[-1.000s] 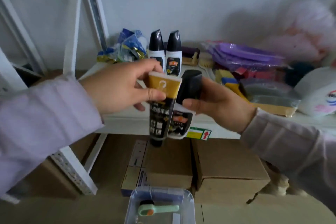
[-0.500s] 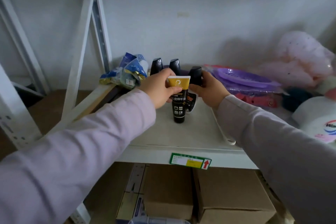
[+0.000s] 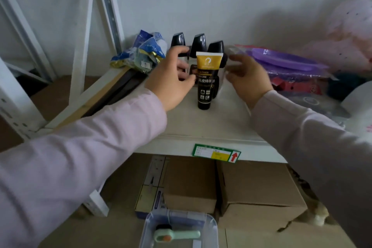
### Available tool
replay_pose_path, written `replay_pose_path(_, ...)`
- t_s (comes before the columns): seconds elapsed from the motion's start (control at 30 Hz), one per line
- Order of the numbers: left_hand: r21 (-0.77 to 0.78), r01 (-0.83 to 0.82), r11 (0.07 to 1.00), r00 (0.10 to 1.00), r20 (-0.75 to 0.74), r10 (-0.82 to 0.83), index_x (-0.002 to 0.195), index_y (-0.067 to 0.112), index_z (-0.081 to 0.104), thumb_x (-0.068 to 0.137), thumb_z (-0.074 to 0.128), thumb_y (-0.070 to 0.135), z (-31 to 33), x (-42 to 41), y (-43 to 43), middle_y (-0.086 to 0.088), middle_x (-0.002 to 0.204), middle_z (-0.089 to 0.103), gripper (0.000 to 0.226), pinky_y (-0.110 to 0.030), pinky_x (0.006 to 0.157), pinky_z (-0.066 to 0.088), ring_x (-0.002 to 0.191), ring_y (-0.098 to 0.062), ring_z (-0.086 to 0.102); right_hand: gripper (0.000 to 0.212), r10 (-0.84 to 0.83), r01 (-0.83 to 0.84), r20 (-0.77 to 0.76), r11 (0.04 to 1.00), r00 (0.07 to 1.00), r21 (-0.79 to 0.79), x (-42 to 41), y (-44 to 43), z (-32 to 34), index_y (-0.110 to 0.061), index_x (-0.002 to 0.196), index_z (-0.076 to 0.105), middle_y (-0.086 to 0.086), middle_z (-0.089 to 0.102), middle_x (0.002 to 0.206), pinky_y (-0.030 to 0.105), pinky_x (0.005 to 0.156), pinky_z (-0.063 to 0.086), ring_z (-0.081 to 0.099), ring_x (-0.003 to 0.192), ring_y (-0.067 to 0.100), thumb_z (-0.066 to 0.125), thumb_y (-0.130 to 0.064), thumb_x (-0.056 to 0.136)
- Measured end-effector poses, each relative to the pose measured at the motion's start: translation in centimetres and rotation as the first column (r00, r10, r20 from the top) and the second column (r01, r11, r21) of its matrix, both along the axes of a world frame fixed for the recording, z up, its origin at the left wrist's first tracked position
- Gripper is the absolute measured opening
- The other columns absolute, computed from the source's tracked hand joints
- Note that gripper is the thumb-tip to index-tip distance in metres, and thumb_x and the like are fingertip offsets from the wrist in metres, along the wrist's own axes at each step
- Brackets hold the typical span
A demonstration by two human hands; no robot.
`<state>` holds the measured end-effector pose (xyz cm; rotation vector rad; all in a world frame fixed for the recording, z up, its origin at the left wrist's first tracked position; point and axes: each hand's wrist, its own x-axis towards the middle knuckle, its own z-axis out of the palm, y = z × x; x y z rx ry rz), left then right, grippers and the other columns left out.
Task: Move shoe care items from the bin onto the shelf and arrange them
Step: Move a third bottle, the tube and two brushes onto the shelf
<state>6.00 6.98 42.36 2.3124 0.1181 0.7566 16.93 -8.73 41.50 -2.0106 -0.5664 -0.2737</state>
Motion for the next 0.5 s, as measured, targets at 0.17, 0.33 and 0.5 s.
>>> replay_pose_path(0.17, 0.227, 0.131, 0.965, 0.991, 0.012, -0.137, 0.092, 0.015, 0.063, 0.083, 0.062, 0.006, -1.8, -5.4, -1.3, 0.007, 0.089, 0.059, 0.013, -0.01, 0.061, 0.044, 0.072, -0.001, 0.059, 0.019, 0.101, -0.112, 0.189, 0.993, 0.977, 0.048, -5.9, 0.0, 0.4, -0.024, 0.089, 0.061, -0.014, 0.057, 0.07, 0.006, 0.065, 0.043, 0.052, 0.063, 0.002, 0.059, -0.007, 0.082)
replay_pose_path(0.33, 0.245, 0.216, 0.945, 0.965, -0.202, -0.168, 0.089, 0.024, 0.066, 0.083, 0.063, 0.013, -3.1, -8.2, -1.7, 0.017, 0.083, 0.058, 0.012, -0.003, 0.062, 0.042, 0.068, 0.005, 0.058, 0.016, 0.232, -0.235, 0.111, 0.972, 0.966, 0.014, -10.7, 0.2, -1.9, -0.026, 0.086, 0.06, -0.011, 0.059, 0.072, 0.014, 0.066, 0.049, 0.058, 0.068, 0.01, 0.062, -0.011, 0.083)
replay_pose_path(0.5, 0.22, 0.282, 0.934, 0.908, -0.376, -0.185, 0.083, 0.038, 0.066, 0.081, 0.066, 0.024, -5.3, -11.5, -1.2, 0.019, 0.074, 0.064, 0.014, -0.004, 0.065, 0.044, 0.069, 0.006, 0.059, 0.018, 0.386, -0.386, -0.002, 0.922, 0.923, -0.019, -14.7, -0.7, -6.3, -0.028, 0.085, 0.061, -0.005, 0.066, 0.076, 0.017, 0.066, 0.053, 0.062, 0.07, 0.01, 0.063, -0.01, 0.083)
